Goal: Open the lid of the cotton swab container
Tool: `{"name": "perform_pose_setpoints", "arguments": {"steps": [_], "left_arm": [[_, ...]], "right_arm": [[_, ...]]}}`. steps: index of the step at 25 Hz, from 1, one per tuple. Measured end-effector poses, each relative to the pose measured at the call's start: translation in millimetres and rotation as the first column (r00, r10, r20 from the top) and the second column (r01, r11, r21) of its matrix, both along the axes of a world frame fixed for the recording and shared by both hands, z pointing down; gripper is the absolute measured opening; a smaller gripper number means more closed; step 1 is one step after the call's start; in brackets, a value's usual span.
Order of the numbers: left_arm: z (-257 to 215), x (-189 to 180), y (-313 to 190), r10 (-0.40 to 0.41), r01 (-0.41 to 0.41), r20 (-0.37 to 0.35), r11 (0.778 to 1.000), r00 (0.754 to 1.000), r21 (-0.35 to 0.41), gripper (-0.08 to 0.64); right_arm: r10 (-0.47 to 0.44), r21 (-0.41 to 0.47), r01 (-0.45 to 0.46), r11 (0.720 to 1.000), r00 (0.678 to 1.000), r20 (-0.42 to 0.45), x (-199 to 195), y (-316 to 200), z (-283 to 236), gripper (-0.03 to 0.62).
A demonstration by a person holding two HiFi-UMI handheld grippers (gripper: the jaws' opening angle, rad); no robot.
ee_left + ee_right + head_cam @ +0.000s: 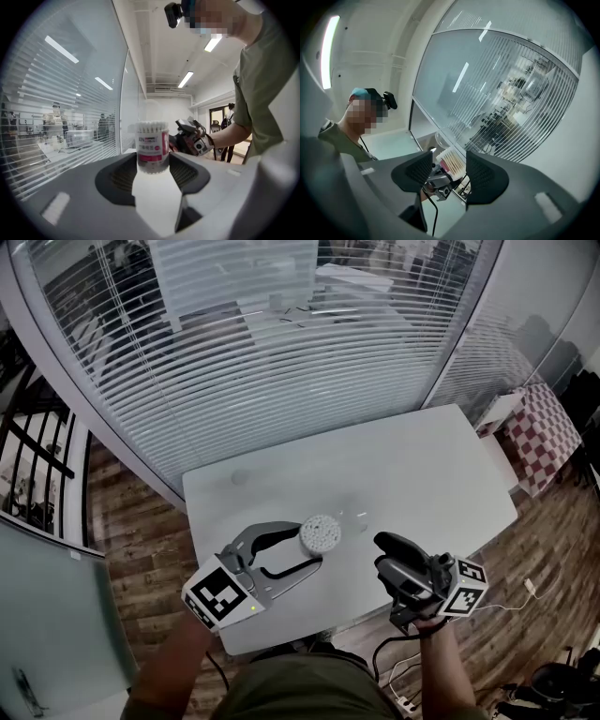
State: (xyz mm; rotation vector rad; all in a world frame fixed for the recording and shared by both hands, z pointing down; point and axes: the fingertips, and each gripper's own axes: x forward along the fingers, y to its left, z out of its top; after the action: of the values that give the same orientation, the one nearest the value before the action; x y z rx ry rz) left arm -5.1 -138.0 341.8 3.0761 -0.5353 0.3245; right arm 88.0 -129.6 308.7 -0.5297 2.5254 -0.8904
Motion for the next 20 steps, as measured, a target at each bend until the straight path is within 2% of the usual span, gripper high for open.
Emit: {"name": "perform_pose_setpoints", "arguments": {"steps": [7,11,20], "left_arm": [[-1,-1,1,0.0,0.0,-0.017,1.0,1.0,0.009,0.222],[-1,-1,0,0.0,0.0,-0.003,1.0,1.0,0.014,0.222],[4,1,4,-0.002,0.002,-0.016,1.0,1.0,0.004,0.222]], "right_arm": [[-0.013,-0.014,0.013,1.0,1.0,-0.001,-5,2,5,0.202],[-0.021,-0.014,0.021,1.0,1.0,0.001,-5,3,8,0.181],[-0.014,-0.033,0.014,0.999,1.0,0.015,-1,3,13,0.171]]}}
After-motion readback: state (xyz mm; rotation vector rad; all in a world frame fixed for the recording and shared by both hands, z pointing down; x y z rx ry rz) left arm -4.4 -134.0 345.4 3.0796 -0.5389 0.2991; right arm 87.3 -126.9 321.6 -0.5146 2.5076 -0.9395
